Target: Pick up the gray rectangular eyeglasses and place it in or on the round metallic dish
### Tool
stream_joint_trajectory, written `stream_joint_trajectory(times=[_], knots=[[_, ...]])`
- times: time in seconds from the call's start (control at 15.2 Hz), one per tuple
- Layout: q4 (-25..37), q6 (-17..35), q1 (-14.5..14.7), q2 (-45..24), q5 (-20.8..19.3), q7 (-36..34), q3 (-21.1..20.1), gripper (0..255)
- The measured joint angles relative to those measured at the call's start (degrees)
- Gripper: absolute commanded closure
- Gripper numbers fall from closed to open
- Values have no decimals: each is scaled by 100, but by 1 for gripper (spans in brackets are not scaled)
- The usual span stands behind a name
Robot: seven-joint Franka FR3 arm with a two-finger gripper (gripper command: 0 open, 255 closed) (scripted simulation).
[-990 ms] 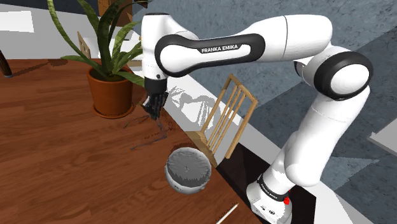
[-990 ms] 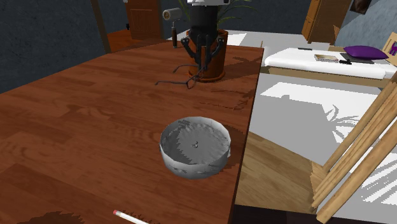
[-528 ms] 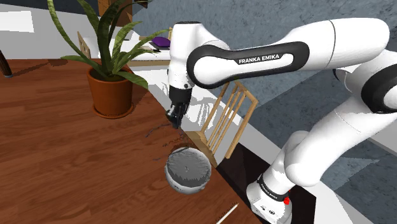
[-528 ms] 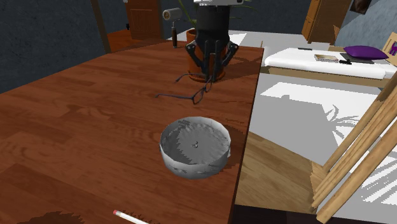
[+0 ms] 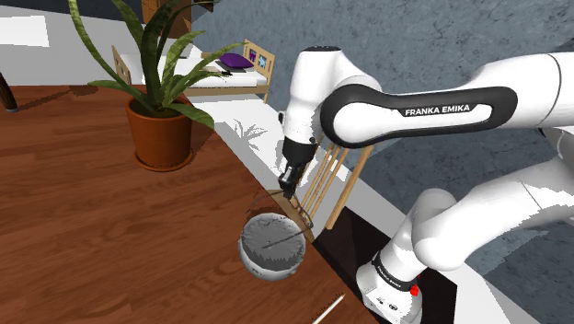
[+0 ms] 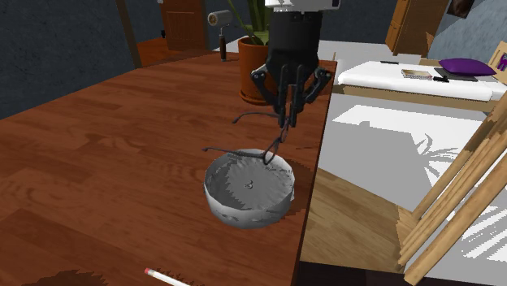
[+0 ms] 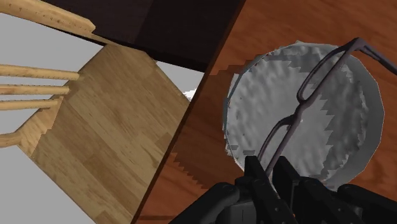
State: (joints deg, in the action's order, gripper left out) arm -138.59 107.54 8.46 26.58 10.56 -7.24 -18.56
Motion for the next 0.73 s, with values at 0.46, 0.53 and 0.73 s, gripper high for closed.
stream_joint_trajectory(times=[0.46, 0.53, 0.73], knots=[[-481, 494, 25, -19, 59, 43, -42, 255], [-532, 593, 26, -67, 64, 37, -62, 255], [-698, 856, 31, -164, 80, 33, -103, 255]])
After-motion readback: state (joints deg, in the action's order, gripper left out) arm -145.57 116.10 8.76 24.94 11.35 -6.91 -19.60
